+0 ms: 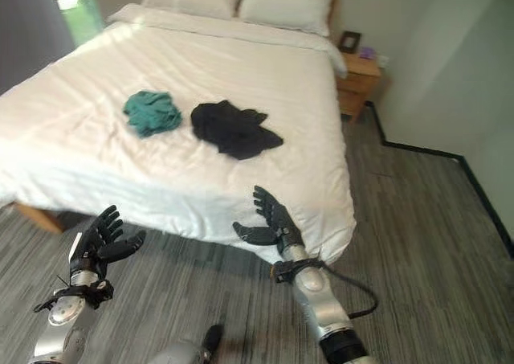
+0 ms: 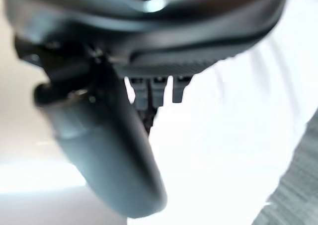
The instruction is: Pick up bed clothes into laundry basket.
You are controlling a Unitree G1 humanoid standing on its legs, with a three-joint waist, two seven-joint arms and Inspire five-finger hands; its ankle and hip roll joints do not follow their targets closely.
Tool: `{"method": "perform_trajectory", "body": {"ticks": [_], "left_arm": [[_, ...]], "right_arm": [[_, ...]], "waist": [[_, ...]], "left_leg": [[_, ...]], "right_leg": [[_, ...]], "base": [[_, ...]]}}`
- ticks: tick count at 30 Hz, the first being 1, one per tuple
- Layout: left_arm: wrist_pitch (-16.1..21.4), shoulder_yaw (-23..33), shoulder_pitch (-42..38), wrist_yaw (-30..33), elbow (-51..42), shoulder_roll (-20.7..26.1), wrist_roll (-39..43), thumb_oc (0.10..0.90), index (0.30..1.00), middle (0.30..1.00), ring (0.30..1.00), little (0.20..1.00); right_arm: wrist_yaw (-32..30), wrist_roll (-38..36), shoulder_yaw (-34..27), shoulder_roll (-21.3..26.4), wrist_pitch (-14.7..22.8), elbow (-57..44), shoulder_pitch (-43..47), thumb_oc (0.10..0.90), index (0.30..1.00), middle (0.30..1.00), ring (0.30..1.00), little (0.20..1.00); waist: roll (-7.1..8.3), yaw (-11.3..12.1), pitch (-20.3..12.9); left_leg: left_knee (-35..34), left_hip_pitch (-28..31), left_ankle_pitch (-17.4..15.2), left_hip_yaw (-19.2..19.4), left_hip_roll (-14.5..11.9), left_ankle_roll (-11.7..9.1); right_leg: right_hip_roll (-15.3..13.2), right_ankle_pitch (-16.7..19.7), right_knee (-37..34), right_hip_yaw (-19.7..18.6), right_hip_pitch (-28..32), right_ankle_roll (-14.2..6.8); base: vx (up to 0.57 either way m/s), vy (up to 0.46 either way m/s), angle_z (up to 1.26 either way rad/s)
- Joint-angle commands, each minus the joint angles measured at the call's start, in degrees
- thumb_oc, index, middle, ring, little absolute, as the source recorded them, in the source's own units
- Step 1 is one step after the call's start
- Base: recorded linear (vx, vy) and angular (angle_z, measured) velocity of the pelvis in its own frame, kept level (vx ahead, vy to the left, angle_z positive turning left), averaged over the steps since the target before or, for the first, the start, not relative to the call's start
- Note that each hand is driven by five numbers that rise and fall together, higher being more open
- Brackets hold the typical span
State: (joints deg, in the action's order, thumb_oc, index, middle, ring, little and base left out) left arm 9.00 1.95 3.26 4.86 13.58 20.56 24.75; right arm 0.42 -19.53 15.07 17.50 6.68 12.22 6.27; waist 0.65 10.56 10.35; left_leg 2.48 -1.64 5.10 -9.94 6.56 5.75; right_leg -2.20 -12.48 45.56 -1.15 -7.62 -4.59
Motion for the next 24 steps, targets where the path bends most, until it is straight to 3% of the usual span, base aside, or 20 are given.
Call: {"method": "perform_trajectory", "body": {"ticks": [1,4,6,7,9,11,13,17,20,24], "left_arm": [[7.1,1.2,-0.2,-2.7,-8.9,5.2,1.4,0.800,0.900,0.900,0.900,0.900],[7.2,-1.3,-2.2,-3.6,-9.2,6.7,1.2,0.800,0.900,0.900,0.900,0.900],[7.0,-2.9,-3.1,-4.2,-8.7,6.9,0.7,0.800,0.900,0.900,0.900,0.900],[7.0,-2.9,-3.2,-4.1,-8.7,6.8,0.6,0.800,0.900,0.900,0.900,0.900],[7.3,-3.7,-1.5,-5.8,-9.5,5.4,3.4,0.800,0.900,0.900,0.900,0.900],[7.2,-6.0,0.0,-6.9,-10.3,5.6,5.6,0.800,0.900,0.900,0.900,0.900],[6.3,-7.6,1.1,-8.0,-10.3,6.6,6.6,0.800,0.900,0.900,0.900,0.900],[5.5,-8.7,2.5,-9.0,-11.5,7.8,8.1,0.800,0.900,0.900,0.900,0.900],[4.8,-10.1,3.5,-9.6,-11.6,8.3,9.6,0.800,0.900,0.900,0.900,0.900],[4.2,-11.8,3.7,-10.4,-11.9,8.7,10.1,0.800,0.900,0.900,0.900,0.900]], "right_arm": [[0.7,1.8,-6.3,4.6,5.5,-5.9,6.8,0.800,0.900,0.900,0.900,0.900],[-1.5,2.4,-8.3,11.1,5.6,-5.7,11.4,0.800,0.900,0.900,0.900,0.900],[-2.3,3.2,-8.8,16.5,5.2,-4.4,15.2,0.800,0.900,0.900,0.900,0.900],[-2.3,3.2,-8.7,16.7,5.3,-4.1,15.5,0.800,0.900,0.900,0.900,0.900],[-2.9,4.9,-7.7,25.7,5.0,2.4,22.5,0.800,0.900,0.900,0.900,0.900],[-4.2,5.5,-2.3,31.3,3.7,16.0,31.3,0.800,0.900,0.900,0.900,0.900],[-4.0,6.2,3.7,33.6,2.3,23.3,39.8,0.800,0.900,0.900,0.900,0.900],[-3.5,6.0,9.4,33.2,1.5,32.4,47.6,0.800,0.900,0.900,0.900,0.900],[-2.9,11.3,16.8,32.3,0.3,40.6,54.2,0.800,0.900,0.900,0.900,0.900],[-2.7,16.2,20.7,29.7,-0.7,44.7,56.5,0.800,0.900,0.900,0.900,0.900]], "waist": [[0.54,-1.2,-4.5],[2.43,-2.5,-4.5],[3.68,-1.7,-4.7],[3.55,-1.7,-4.5],[5.14,-0.2,-6.4],[5.73,0.9,-7.3],[5.60,0.7,-7.1],[5.29,0.5,-6.9],[5.21,1.0,-6.8],[4.71,1.0,-6.6]], "left_leg": [[-4.5,4.1,-1.5,-5.6,-4.1,-2.8],[-5.6,6.4,-3.5,-8.5,-3.0,-3.5],[-4.4,6.4,-4.4,-9.2,-2.9,-3.9],[-4.2,6.5,-4.5,-9.1,-2.9,-3.9],[-3.9,6.1,-4.8,-9.7,-3.0,-4.8],[-4.8,6.6,-5.0,-10.6,-3.7,-5.2],[-5.3,6.8,-5.0,-10.9,-4.1,-5.4],[-5.4,6.6,-5.0,-11.3,-4.3,-5.6],[-6.6,6.4,-4.7,-12.1,-4.6,-5.9],[-7.4,5.6,-4.1,-12.6,-4.5,-5.9]], "right_leg": [[-2.5,17.7,-24.5,1.5,-1.0,-2.0],[-0.7,17.9,-41.1,-1.4,0.3,-3.3],[-0.7,18.8,-43.2,-2.6,3.2,-4.1],[-0.7,19.0,-43.6,-2.6,3.5,-4.1],[-0.8,18.3,-47.7,-2.1,7.1,-2.9],[-0.5,18.0,-48.8,-0.5,8.4,-2.2],[0.0,17.9,-48.9,-0.3,8.6,-1.8],[0.4,17.5,-48.8,-0.4,8.4,-1.3],[0.6,17.5,-49.5,-0.1,8.4,-1.2],[0.5,17.5,-49.9,0.0,8.0,-1.2]], "base": [[0.44,-0.064,0.48],[0.36,-0.101,0.69],[0.19,-0.126,0.63],[0.19,-0.160,0.67],[0.21,-0.134,0.51],[0.17,-0.099,0.10],[0.09,-0.074,0.03],[0.06,-0.031,0.19],[0.06,-0.014,-0.05],[0.03,0.013,0.06]]}}
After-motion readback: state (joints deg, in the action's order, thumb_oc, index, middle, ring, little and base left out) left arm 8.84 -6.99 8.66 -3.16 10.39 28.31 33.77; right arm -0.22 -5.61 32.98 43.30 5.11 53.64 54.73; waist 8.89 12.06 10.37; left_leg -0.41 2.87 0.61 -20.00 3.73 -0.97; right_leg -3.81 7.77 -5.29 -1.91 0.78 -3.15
